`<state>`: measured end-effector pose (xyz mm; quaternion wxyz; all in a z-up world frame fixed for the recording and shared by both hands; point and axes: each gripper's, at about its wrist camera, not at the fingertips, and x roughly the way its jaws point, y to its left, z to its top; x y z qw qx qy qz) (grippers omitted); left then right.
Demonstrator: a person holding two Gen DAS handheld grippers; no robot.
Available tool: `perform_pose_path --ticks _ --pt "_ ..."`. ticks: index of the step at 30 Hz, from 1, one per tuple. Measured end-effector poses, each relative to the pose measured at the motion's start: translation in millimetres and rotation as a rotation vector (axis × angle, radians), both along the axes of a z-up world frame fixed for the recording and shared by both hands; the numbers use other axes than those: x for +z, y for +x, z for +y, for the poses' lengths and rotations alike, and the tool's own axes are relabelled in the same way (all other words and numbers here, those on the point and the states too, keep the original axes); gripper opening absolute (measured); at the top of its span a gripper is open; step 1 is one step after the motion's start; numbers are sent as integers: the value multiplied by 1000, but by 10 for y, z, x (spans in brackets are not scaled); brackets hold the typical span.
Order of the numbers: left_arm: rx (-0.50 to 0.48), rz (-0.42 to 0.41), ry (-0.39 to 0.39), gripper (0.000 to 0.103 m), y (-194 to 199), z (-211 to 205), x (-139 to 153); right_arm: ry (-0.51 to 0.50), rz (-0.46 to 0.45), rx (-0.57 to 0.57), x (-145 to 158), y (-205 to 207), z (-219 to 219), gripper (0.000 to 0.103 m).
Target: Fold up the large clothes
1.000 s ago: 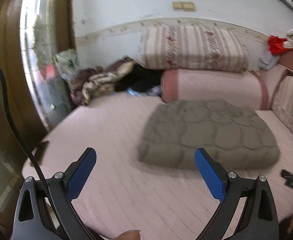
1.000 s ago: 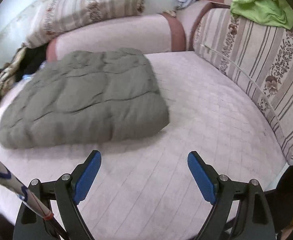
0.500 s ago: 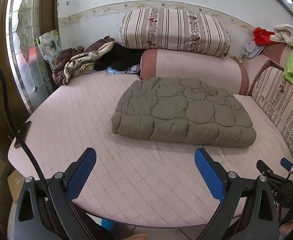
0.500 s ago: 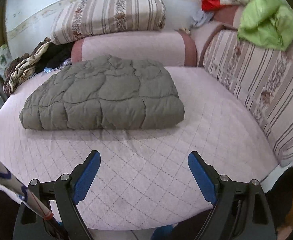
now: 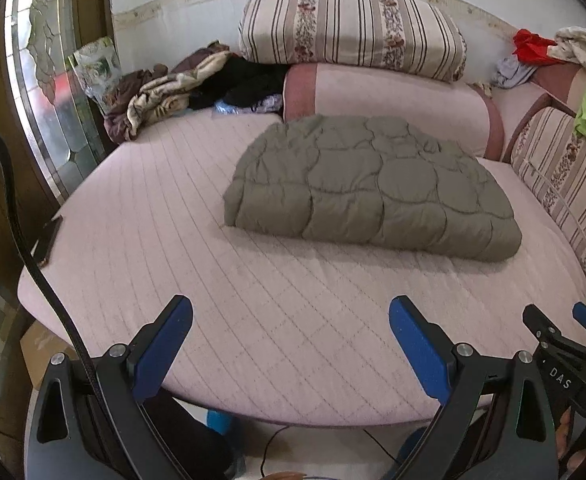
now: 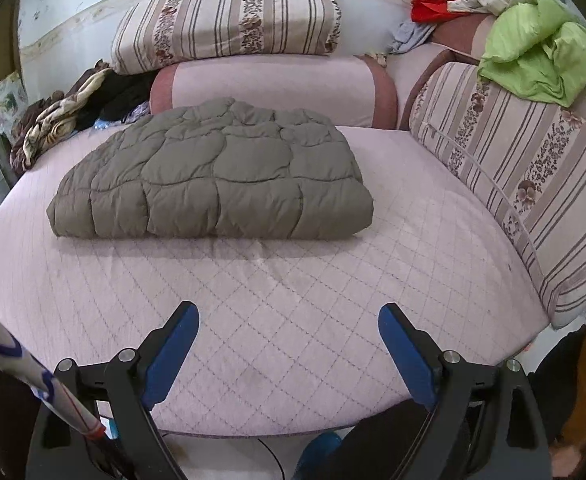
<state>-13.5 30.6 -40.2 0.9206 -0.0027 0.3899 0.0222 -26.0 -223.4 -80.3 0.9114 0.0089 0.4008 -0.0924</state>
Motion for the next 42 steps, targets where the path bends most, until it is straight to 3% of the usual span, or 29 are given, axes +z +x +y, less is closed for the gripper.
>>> perform_pose_path --ticks 15,26,42 --pt "-13 27 42 98 34 -95 -135 -40 48 -9 -146 73 42 94" --pt "-22 81 9 98 98 -73 -239 -38 61 -8 -177 107 78 94" --pt "-28 108 22 98 143 -69 -316 -53 90 2 -225 141 161 94"
